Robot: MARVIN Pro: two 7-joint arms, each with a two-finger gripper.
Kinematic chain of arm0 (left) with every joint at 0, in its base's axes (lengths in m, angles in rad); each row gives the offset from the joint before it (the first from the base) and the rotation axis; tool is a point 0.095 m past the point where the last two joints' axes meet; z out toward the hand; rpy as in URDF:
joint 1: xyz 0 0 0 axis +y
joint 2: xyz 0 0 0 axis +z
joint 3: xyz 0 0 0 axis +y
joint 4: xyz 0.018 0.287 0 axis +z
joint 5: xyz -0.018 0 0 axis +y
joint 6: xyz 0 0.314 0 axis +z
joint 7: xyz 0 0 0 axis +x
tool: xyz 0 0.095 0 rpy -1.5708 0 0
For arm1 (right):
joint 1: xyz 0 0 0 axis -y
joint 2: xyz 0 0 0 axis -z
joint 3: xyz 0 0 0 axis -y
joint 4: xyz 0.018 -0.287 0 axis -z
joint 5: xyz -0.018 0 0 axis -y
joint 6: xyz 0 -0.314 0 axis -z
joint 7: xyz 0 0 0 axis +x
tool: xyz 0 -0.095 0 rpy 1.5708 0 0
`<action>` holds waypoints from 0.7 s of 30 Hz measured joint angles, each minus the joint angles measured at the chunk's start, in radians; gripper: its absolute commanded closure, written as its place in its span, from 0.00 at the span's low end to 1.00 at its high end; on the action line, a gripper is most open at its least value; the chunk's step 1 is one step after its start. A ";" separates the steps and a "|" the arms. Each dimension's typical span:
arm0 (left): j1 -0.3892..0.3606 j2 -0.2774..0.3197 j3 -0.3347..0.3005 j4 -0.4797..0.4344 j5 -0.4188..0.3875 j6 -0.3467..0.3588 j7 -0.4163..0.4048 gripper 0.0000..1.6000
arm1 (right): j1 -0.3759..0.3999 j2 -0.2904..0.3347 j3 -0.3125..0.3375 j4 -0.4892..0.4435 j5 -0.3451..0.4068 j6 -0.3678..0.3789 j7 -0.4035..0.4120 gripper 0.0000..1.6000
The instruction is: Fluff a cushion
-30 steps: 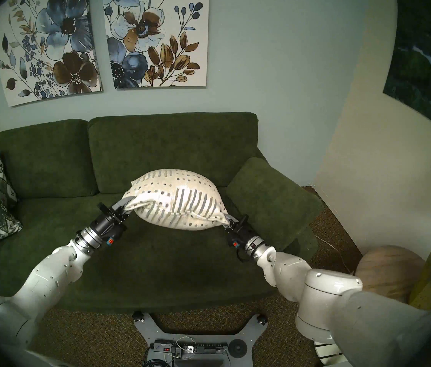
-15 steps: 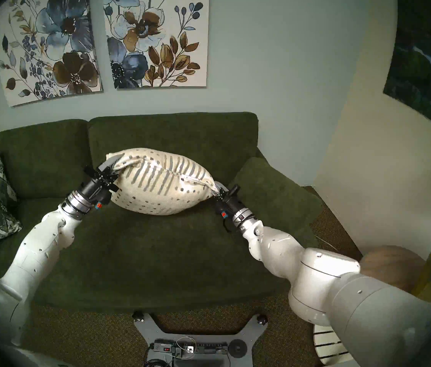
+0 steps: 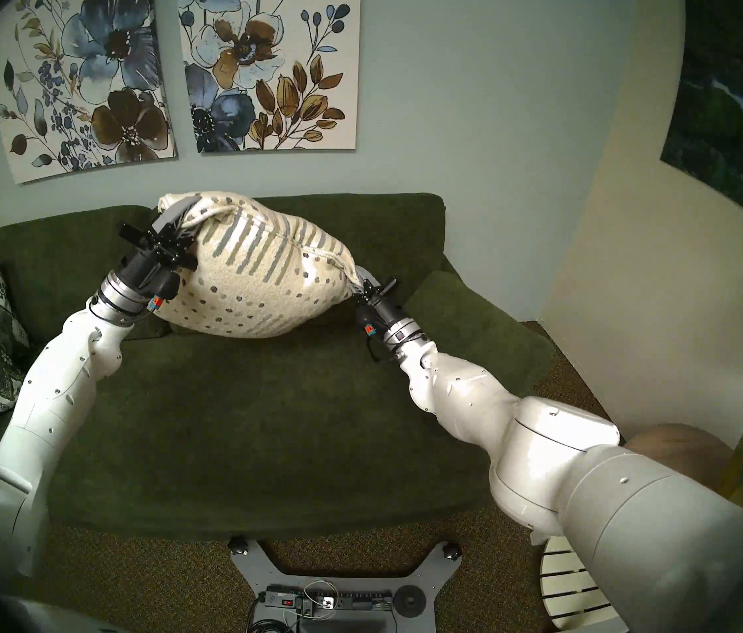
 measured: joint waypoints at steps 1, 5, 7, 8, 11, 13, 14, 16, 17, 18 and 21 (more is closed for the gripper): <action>-0.009 -0.002 0.000 -0.012 -0.001 -0.003 -0.003 1.00 | 0.009 0.000 0.006 -0.006 -0.003 0.011 -0.006 1.00; -0.033 -0.011 0.007 -0.032 -0.007 -0.012 -0.013 1.00 | 0.033 0.000 0.020 -0.018 -0.016 0.048 -0.019 1.00; -0.044 -0.020 0.017 -0.034 -0.012 -0.017 -0.019 1.00 | 0.050 0.001 0.021 -0.020 -0.033 0.084 -0.023 1.00; -0.047 -0.024 0.021 -0.030 -0.014 -0.019 -0.020 1.00 | 0.056 0.002 0.017 -0.018 -0.040 0.097 -0.023 1.00; -0.049 -0.039 0.042 0.007 -0.018 -0.022 -0.025 1.00 | 0.073 0.006 -0.009 0.002 -0.067 0.148 -0.014 1.00; -0.045 -0.045 0.053 0.037 -0.018 -0.023 -0.028 1.00 | 0.075 0.008 -0.023 0.020 -0.076 0.168 -0.003 1.00; -0.041 -0.047 0.058 0.050 -0.017 -0.023 -0.028 1.00 | 0.075 0.009 -0.028 0.029 -0.079 0.175 0.004 1.00; -0.012 -0.054 0.081 0.111 -0.010 -0.023 -0.034 1.00 | 0.062 0.022 -0.047 0.070 -0.089 0.194 0.034 1.00; -0.001 -0.056 0.089 0.131 -0.006 -0.023 -0.038 1.00 | 0.053 0.028 -0.053 0.084 -0.092 0.198 0.042 1.00; 0.011 -0.059 0.096 0.152 -0.003 -0.023 -0.042 1.00 | 0.045 0.034 -0.060 0.097 -0.095 0.202 0.051 1.00; 0.049 -0.070 0.131 0.226 0.015 -0.023 -0.068 1.00 | 0.003 0.057 -0.081 0.141 -0.107 0.213 0.079 1.00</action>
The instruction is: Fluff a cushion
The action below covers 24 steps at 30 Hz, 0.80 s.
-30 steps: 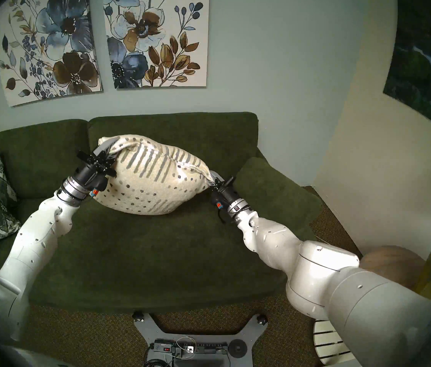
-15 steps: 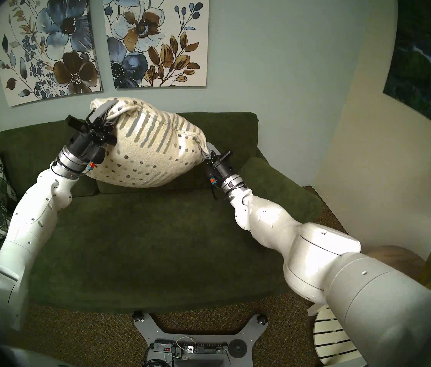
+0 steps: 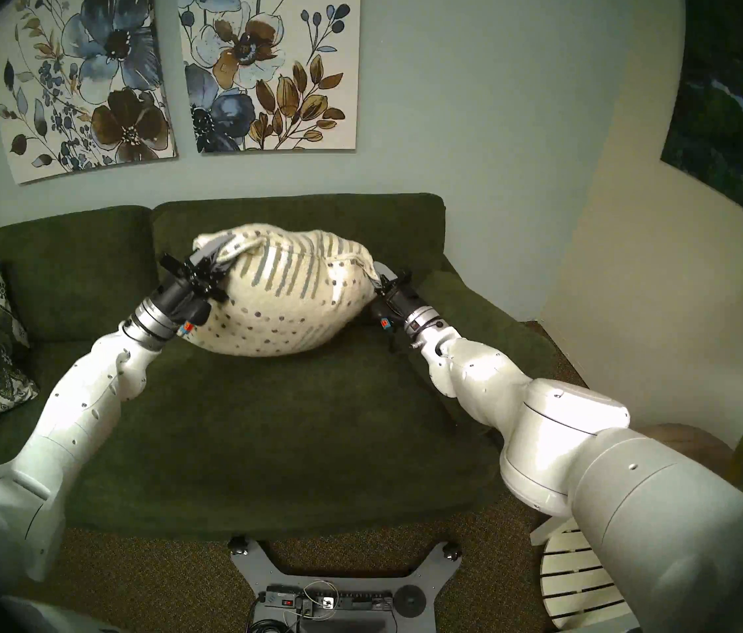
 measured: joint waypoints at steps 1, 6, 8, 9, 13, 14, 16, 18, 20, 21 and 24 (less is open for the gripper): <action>0.006 -0.002 0.007 0.012 0.004 0.000 -0.005 1.00 | -0.008 0.004 -0.004 0.007 -0.002 0.001 0.004 1.00; 0.060 -0.031 0.060 0.097 0.024 -0.007 -0.026 1.00 | -0.074 0.025 -0.032 0.050 -0.018 0.007 0.032 1.00; 0.075 -0.040 0.075 0.119 0.026 -0.012 -0.026 1.00 | -0.095 0.028 -0.039 0.059 -0.021 0.007 0.037 1.00; 0.078 -0.042 0.077 0.124 0.027 -0.013 -0.026 1.00 | -0.099 0.028 -0.041 0.060 -0.021 0.007 0.038 1.00; 0.119 -0.061 0.107 0.177 0.029 -0.032 -0.022 1.00 | -0.150 0.030 -0.055 0.077 -0.023 0.004 0.048 1.00; 0.125 -0.063 0.110 0.184 0.030 -0.035 -0.021 1.00 | -0.157 0.029 -0.056 0.078 -0.023 0.003 0.049 1.00; 0.147 -0.070 0.123 0.210 0.031 -0.048 -0.018 1.00 | -0.183 0.027 -0.061 0.085 -0.022 -0.003 0.051 1.00; 0.165 -0.074 0.134 0.232 0.033 -0.060 -0.017 1.00 | -0.206 0.024 -0.065 0.090 -0.021 -0.010 0.053 1.00; 0.180 -0.077 0.141 0.249 0.035 -0.070 -0.023 1.00 | -0.223 0.021 -0.068 0.093 -0.020 -0.015 0.056 1.00; 0.184 -0.078 0.143 0.254 0.035 -0.072 -0.025 1.00 | -0.228 0.021 -0.068 0.094 -0.020 -0.017 0.056 1.00; 0.208 -0.083 0.156 0.284 0.038 -0.092 -0.044 1.00 | -0.261 0.017 -0.070 0.098 -0.017 -0.024 0.060 1.00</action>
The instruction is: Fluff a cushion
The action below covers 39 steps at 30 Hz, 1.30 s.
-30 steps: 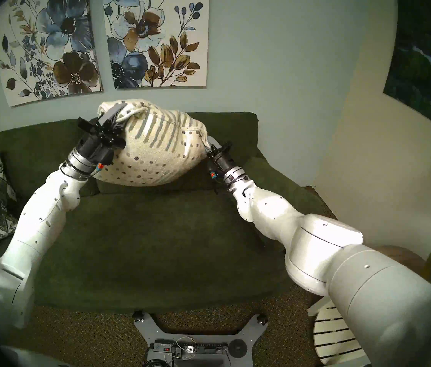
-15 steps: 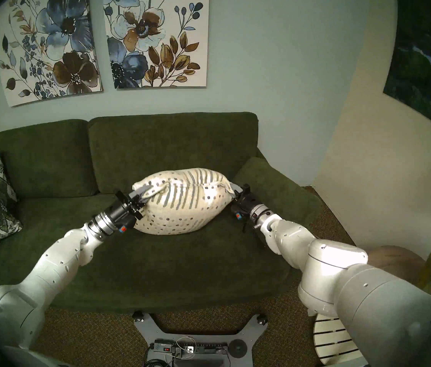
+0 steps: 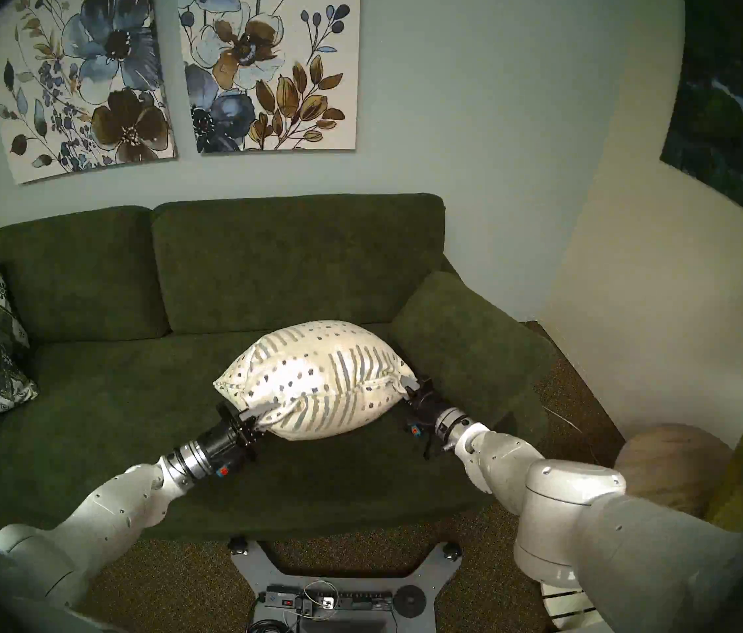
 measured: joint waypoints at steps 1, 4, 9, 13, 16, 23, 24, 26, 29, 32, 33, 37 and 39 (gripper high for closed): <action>0.006 -0.001 0.004 0.008 0.001 -0.005 -0.005 1.00 | -0.009 -0.001 0.000 0.001 0.001 -0.001 0.001 1.00; 0.031 -0.008 0.018 0.042 0.007 -0.009 -0.020 1.00 | -0.043 -0.002 -0.001 0.004 0.005 -0.007 0.007 1.00; 0.065 -0.022 0.038 0.098 0.011 -0.009 -0.027 1.00 | -0.092 -0.002 -0.001 0.009 0.013 -0.014 0.019 1.00; 0.072 -0.033 0.038 0.132 0.010 -0.008 -0.033 1.00 | -0.109 -0.002 0.001 0.012 0.020 -0.020 0.026 1.00; 0.064 -0.039 0.031 0.144 0.007 -0.008 -0.036 1.00 | -0.107 -0.001 0.010 0.011 0.028 -0.031 0.031 1.00; 0.025 -0.026 -0.018 0.057 0.000 -0.007 -0.016 1.00 | -0.056 0.001 0.051 -0.010 0.055 -0.048 0.004 1.00; 0.019 -0.024 -0.025 0.040 -0.002 -0.007 -0.014 1.00 | -0.047 0.001 0.056 -0.014 0.059 -0.050 -0.005 1.00; 0.006 -0.020 -0.038 0.013 -0.006 -0.006 -0.012 1.00 | -0.031 0.001 0.065 -0.023 0.064 -0.053 -0.020 1.00; -0.017 -0.014 -0.060 -0.035 -0.014 -0.005 -0.009 1.00 | -0.002 0.000 0.080 -0.039 0.074 -0.056 -0.047 1.00; -0.043 -0.011 -0.081 -0.079 -0.022 -0.003 -0.008 1.00 | 0.027 -0.001 0.094 -0.054 0.083 -0.059 -0.070 1.00; -0.054 -0.011 -0.088 -0.096 -0.026 -0.002 -0.007 1.00 | 0.039 -0.001 0.099 -0.060 0.086 -0.059 -0.079 1.00; -0.088 -0.015 -0.103 -0.145 -0.036 0.003 -0.004 1.00 | 0.075 -0.001 0.113 -0.074 0.094 -0.058 -0.101 1.00; -0.106 -0.019 -0.107 -0.175 -0.040 0.005 -0.002 1.00 | 0.095 0.001 0.120 -0.080 0.094 -0.057 -0.112 1.00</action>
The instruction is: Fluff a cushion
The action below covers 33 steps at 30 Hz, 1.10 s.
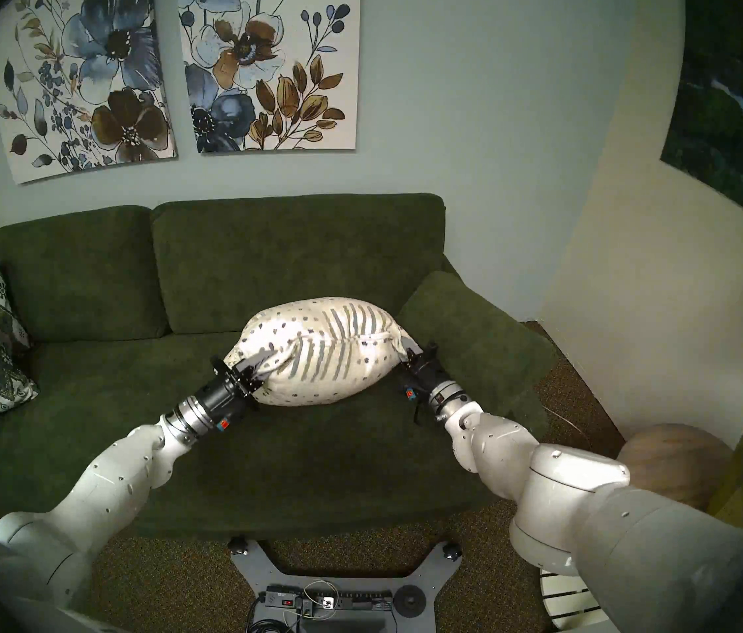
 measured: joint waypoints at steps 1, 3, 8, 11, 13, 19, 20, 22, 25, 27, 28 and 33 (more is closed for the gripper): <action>-0.006 -0.001 -0.001 -0.008 -0.001 0.001 0.001 1.00 | 0.006 0.001 0.002 -0.001 0.000 0.000 -0.003 1.00; -0.020 -0.005 -0.001 -0.032 -0.004 0.001 0.001 1.00 | 0.023 0.004 0.006 -0.004 -0.001 0.001 -0.012 1.00; -0.044 -0.012 0.003 -0.096 -0.007 -0.002 0.001 1.00 | 0.060 0.014 0.011 -0.005 -0.005 0.002 -0.033 1.00; -0.047 -0.014 0.007 -0.128 -0.008 -0.003 -0.001 1.00 | 0.071 0.018 0.010 -0.006 -0.007 0.002 -0.043 1.00; -0.047 -0.014 0.011 -0.150 -0.008 -0.004 -0.002 1.00 | 0.075 0.019 0.007 -0.007 -0.009 0.002 -0.050 1.00; -0.045 -0.012 0.018 -0.216 -0.008 -0.006 -0.003 1.00 | 0.080 0.019 -0.008 -0.010 -0.017 0.003 -0.068 1.00; -0.044 -0.011 0.019 -0.227 -0.009 -0.006 -0.003 1.00 | 0.080 0.019 -0.011 -0.011 -0.019 0.003 -0.071 1.00; -0.041 -0.008 0.020 -0.253 -0.009 -0.006 -0.004 1.00 | 0.080 0.017 -0.020 -0.013 -0.024 0.003 -0.077 1.00; -0.034 -0.003 0.023 -0.284 -0.008 -0.007 -0.004 1.00 | 0.077 0.014 -0.032 -0.017 -0.031 0.004 -0.085 1.00; -0.023 0.004 0.027 -0.304 -0.006 -0.007 -0.004 1.00 | 0.074 0.013 -0.043 -0.019 -0.037 0.004 -0.090 1.00; -0.018 0.006 0.028 -0.310 -0.005 -0.008 -0.004 1.00 | 0.072 0.013 -0.046 -0.020 -0.039 0.004 -0.092 1.00; 0.043 0.039 0.053 -0.327 0.015 -0.009 -0.004 1.00 | 0.042 0.021 -0.083 -0.015 -0.060 0.004 -0.103 1.00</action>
